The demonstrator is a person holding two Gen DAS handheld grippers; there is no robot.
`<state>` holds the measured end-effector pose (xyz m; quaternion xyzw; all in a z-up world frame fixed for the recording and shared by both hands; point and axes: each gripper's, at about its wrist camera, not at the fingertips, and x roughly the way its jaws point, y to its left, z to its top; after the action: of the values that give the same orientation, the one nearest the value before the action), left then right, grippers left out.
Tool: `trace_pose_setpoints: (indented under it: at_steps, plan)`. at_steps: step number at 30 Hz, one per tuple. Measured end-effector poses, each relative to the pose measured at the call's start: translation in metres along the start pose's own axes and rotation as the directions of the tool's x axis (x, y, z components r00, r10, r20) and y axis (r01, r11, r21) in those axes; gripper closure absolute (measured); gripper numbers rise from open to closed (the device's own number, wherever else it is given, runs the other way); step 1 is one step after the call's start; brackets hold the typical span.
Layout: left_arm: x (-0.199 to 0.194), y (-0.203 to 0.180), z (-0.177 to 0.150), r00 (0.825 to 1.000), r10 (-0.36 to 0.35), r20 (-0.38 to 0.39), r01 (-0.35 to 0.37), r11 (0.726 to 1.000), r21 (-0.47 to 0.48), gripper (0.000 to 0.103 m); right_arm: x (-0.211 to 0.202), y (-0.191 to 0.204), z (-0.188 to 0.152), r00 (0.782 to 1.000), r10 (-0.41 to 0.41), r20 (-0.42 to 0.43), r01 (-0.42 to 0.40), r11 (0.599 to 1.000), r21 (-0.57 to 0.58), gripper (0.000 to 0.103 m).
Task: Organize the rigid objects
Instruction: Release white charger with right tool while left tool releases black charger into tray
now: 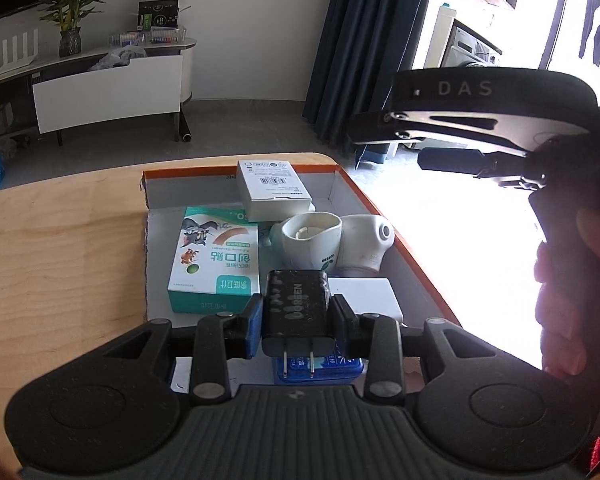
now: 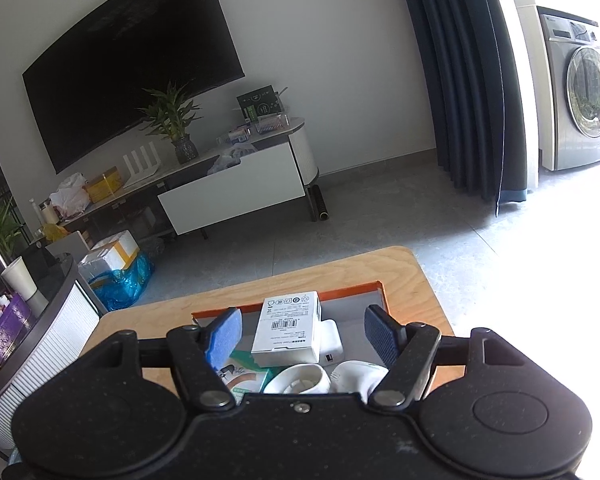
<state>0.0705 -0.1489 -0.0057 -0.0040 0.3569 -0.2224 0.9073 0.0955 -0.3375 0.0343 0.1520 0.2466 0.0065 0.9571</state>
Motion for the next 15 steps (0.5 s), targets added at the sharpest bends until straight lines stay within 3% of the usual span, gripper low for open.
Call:
trace_pose_setpoints:
  at_steps: [15]
  plan:
    - [-0.004, -0.011, -0.001, 1.000, 0.009, -0.005, -0.009, 1.000, 0.022, 0.066, -0.044, 0.013, -0.015, 1.000, 0.010, 0.010, -0.009, 0.999, -0.033, 0.018]
